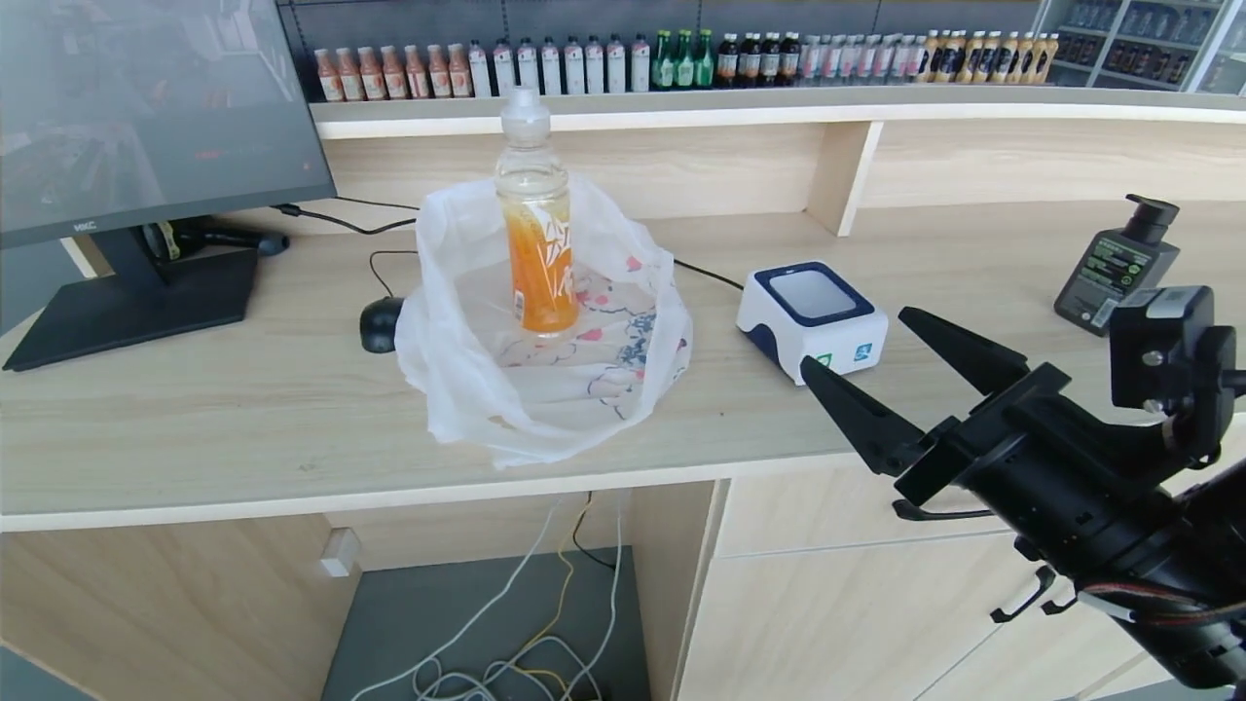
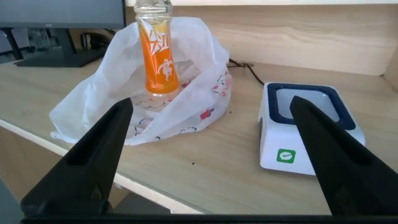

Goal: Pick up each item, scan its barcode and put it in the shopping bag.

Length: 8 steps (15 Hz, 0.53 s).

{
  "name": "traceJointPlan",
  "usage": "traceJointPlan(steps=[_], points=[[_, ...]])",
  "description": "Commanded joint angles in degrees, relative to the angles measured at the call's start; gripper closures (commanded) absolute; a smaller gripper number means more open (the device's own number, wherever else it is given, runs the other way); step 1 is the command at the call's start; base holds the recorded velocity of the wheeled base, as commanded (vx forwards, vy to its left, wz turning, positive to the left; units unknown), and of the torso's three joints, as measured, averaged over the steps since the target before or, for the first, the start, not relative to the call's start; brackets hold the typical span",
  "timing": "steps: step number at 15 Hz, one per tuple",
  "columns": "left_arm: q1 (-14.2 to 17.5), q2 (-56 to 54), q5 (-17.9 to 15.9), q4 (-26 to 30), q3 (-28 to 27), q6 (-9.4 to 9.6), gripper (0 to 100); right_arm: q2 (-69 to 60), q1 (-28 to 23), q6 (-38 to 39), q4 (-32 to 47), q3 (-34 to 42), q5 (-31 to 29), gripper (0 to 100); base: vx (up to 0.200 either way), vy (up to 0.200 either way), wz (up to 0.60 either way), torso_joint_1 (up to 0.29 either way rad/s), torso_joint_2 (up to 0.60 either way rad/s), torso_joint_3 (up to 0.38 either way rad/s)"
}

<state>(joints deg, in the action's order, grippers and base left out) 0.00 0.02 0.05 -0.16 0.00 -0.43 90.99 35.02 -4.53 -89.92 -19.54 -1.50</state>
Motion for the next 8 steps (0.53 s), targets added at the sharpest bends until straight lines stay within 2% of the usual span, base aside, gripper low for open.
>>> traceJointPlan(steps=[1,8], points=[[0.0,0.0,0.0,0.0,0.0,-0.01,0,0.3,0.0,0.0,-0.1,-0.1,0.0,0,0.000,-0.200,0.00,-0.002,0.00,-0.002],[0.0,0.0,0.0,0.0,0.0,-0.01,0,0.3,0.1,0.0,-0.1,0.2,0.0,0,0.000,-0.200,0.00,0.002,0.00,0.000]])
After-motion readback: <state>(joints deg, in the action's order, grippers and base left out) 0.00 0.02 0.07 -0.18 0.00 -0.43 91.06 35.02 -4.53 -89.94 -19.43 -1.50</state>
